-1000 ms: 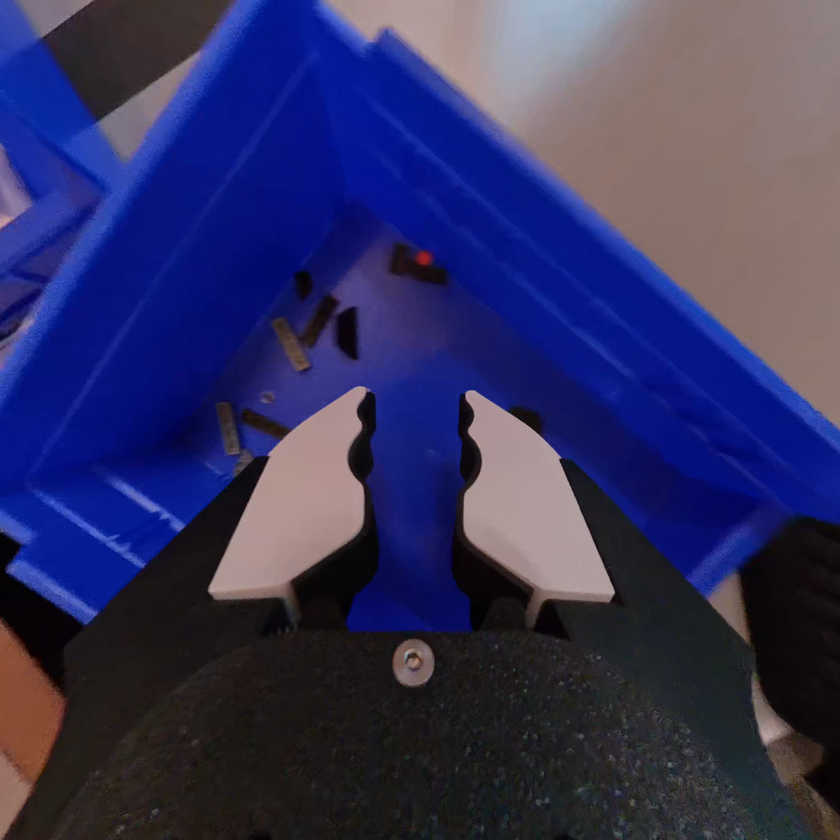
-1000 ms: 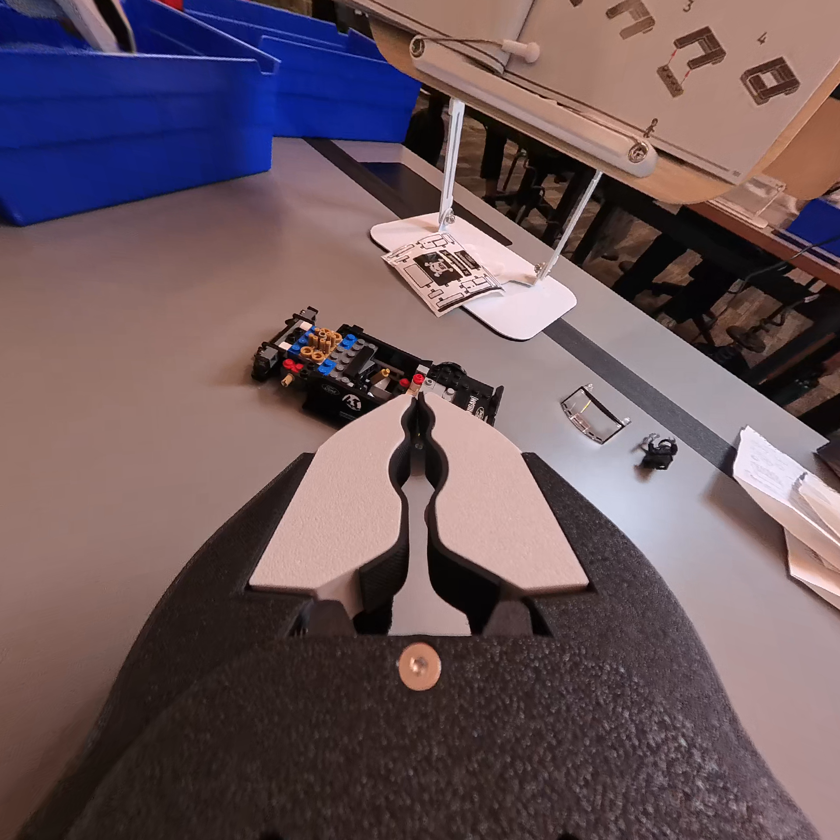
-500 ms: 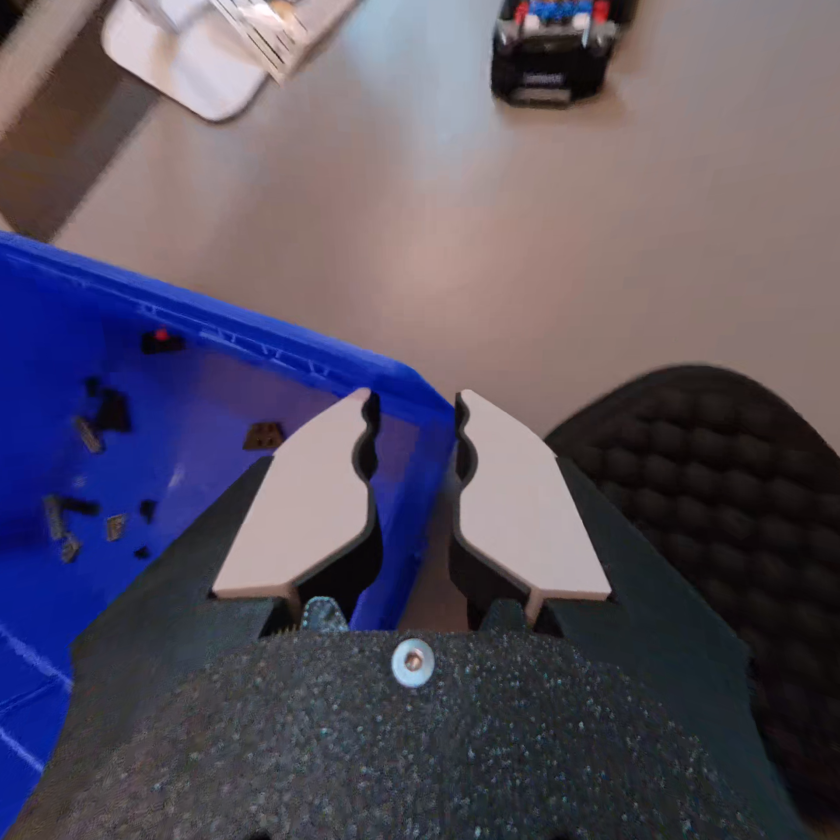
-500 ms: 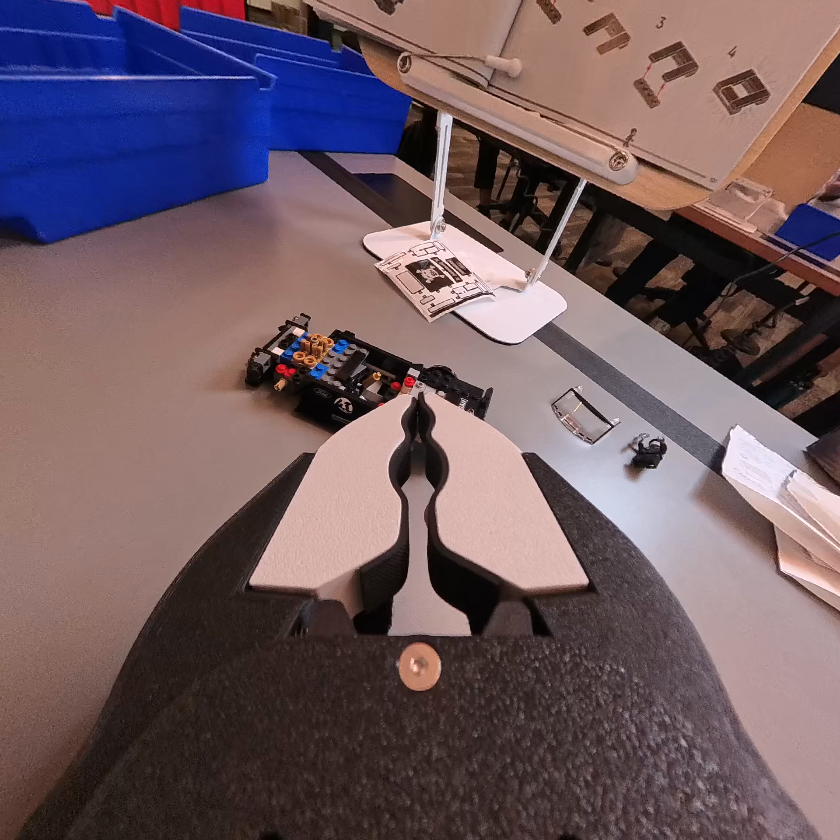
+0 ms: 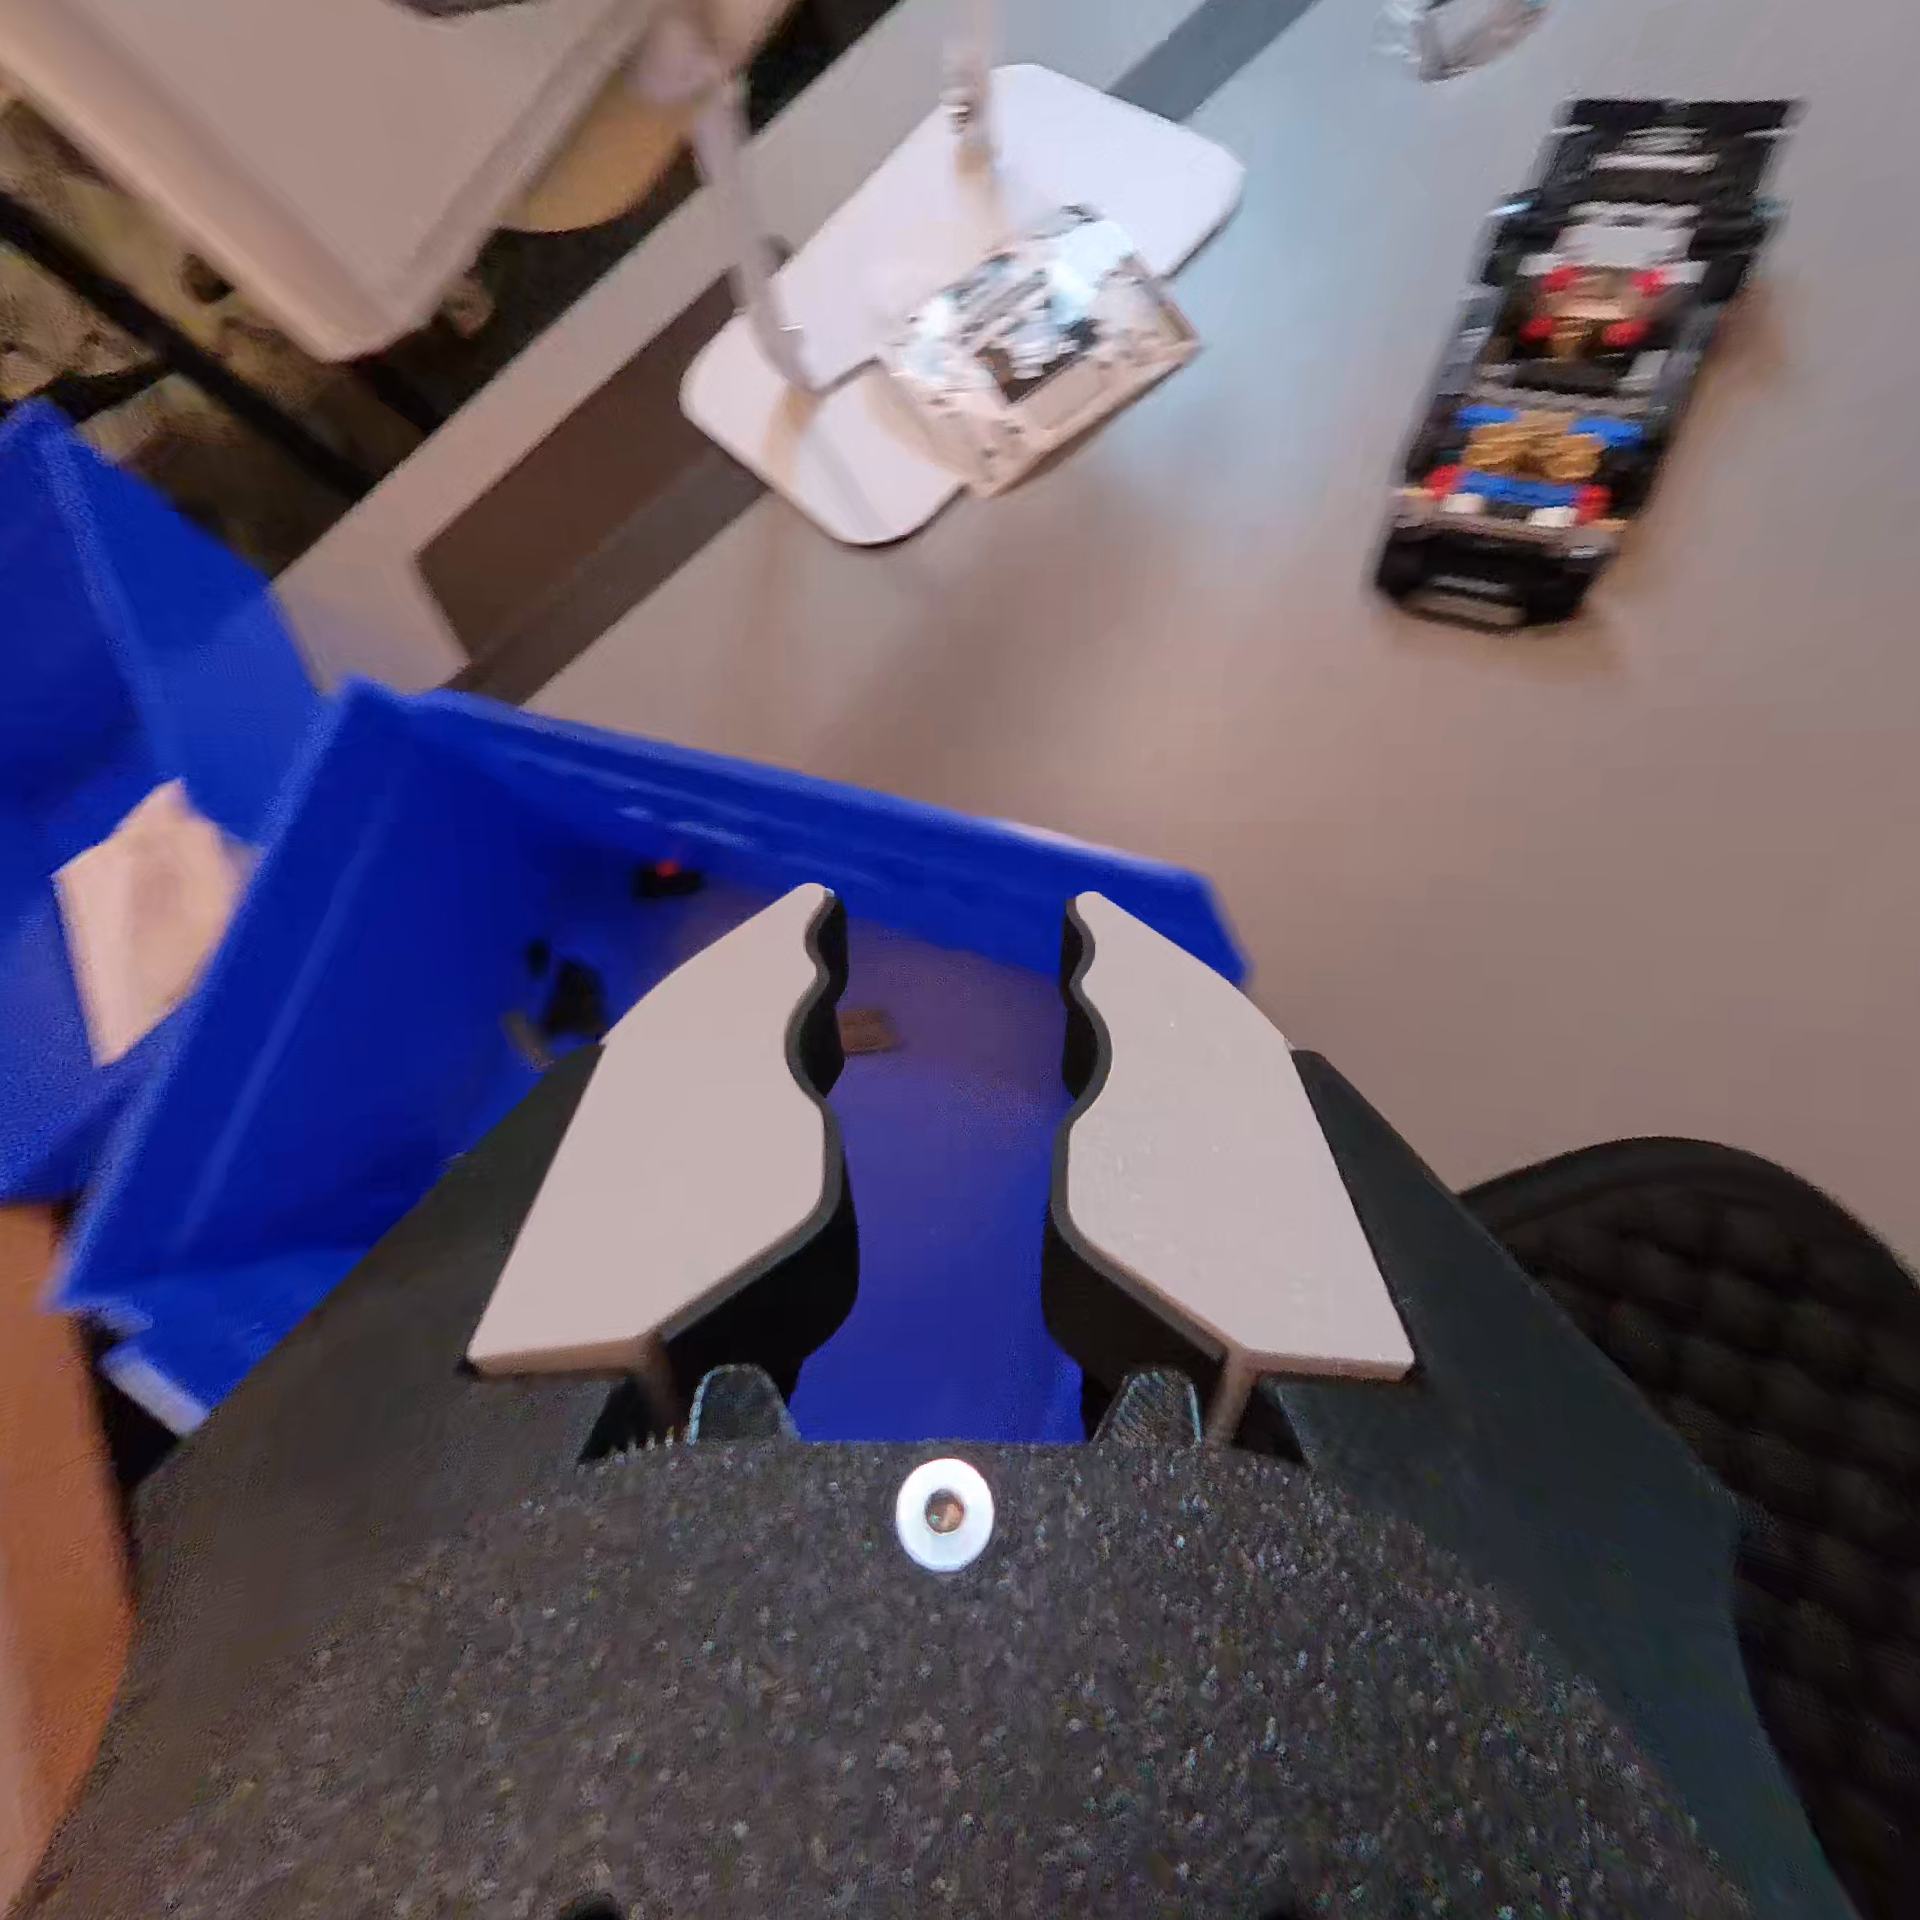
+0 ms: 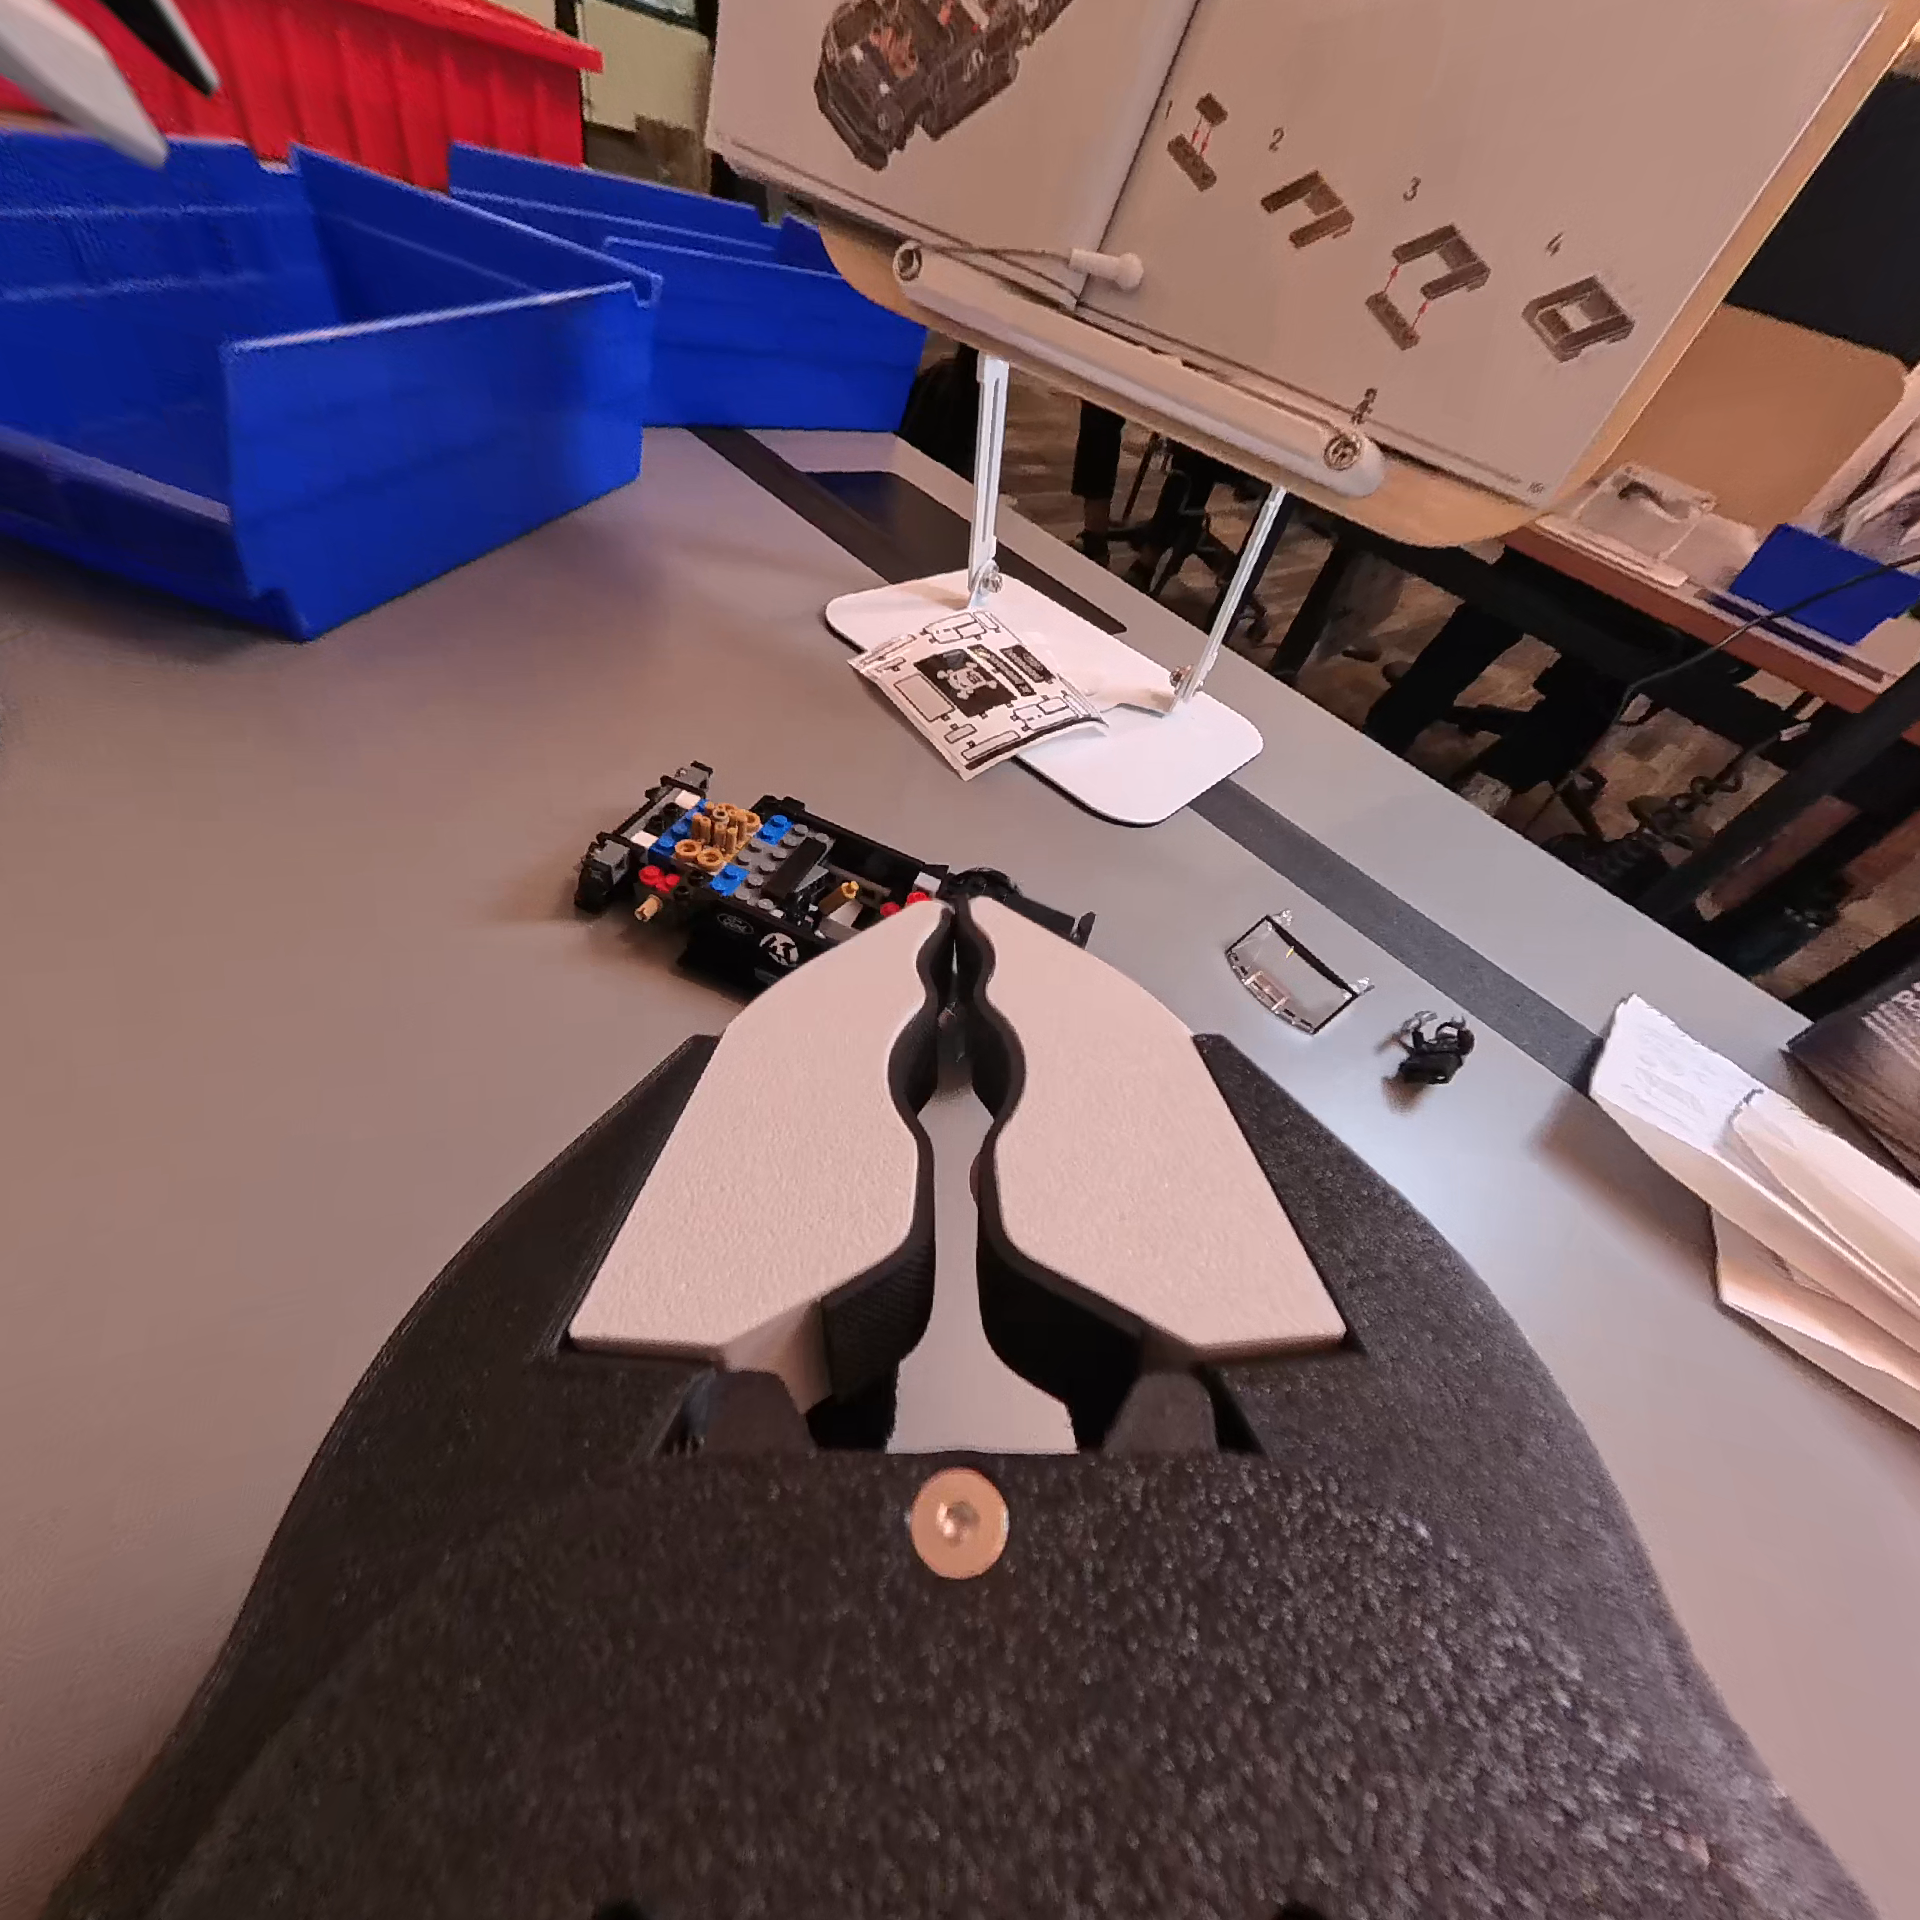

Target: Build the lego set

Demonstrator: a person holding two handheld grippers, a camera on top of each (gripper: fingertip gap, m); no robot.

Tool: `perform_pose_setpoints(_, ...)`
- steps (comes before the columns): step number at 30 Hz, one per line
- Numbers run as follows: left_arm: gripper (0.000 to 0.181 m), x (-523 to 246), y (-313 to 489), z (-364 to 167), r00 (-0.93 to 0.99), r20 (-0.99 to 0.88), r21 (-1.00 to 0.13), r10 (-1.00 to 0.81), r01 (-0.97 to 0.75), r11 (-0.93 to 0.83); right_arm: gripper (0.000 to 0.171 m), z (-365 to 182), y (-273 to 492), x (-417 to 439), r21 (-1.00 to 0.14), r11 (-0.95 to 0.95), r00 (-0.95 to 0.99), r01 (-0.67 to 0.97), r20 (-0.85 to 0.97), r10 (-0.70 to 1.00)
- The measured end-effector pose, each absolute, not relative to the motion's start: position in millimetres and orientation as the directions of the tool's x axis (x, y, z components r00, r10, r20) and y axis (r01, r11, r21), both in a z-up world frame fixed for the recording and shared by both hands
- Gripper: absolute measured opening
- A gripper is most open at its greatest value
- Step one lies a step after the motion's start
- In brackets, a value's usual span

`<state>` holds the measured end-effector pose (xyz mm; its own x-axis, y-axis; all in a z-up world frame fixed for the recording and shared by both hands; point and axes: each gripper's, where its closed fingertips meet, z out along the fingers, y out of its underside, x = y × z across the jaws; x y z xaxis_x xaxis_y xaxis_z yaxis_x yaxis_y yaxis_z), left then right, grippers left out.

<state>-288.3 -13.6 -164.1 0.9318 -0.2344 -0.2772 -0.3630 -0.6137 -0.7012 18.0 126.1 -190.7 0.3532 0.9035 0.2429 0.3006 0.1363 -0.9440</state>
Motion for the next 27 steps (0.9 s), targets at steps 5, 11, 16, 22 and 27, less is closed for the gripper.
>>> perform_pose_setpoints(5, 0.034, -397, -13, -166, 0.940, -0.319, -0.532, -0.117, -0.279, -0.800, 0.000, -176, 129, 26, -0.953, 0.152, 0.395, 0.262, 0.249, 0.884)
perform_pose_setpoints(11, 0.033, -476, -20, -208, 0.947, -0.303, -0.282, -0.109, -0.199, -0.939, 0.003, -158, 152, 51, -0.973, 0.131, 0.557, 0.188, 0.215, 0.802)
perform_pose_setpoints(16, 0.032, -491, -22, -234, 0.939, -0.275, -0.106, -0.205, -0.242, -0.965, 0.004, -155, 159, 57, -0.982, 0.117, 0.592, 0.145, 0.181, 0.785)
perform_pose_setpoints(22, 0.032, -489, -35, -266, 0.958, -0.135, 0.081, -0.252, -0.243, -0.967, 0.005, -163, 158, 53, -0.982, 0.106, 0.567, 0.159, 0.179, 0.804)
perform_pose_setpoints(27, 0.032, -486, -34, -282, 0.940, -0.126, 0.143, -0.318, -0.300, -0.943, 0.004, -169, 158, 49, -0.981, 0.096, 0.550, 0.169, 0.175, 0.817)
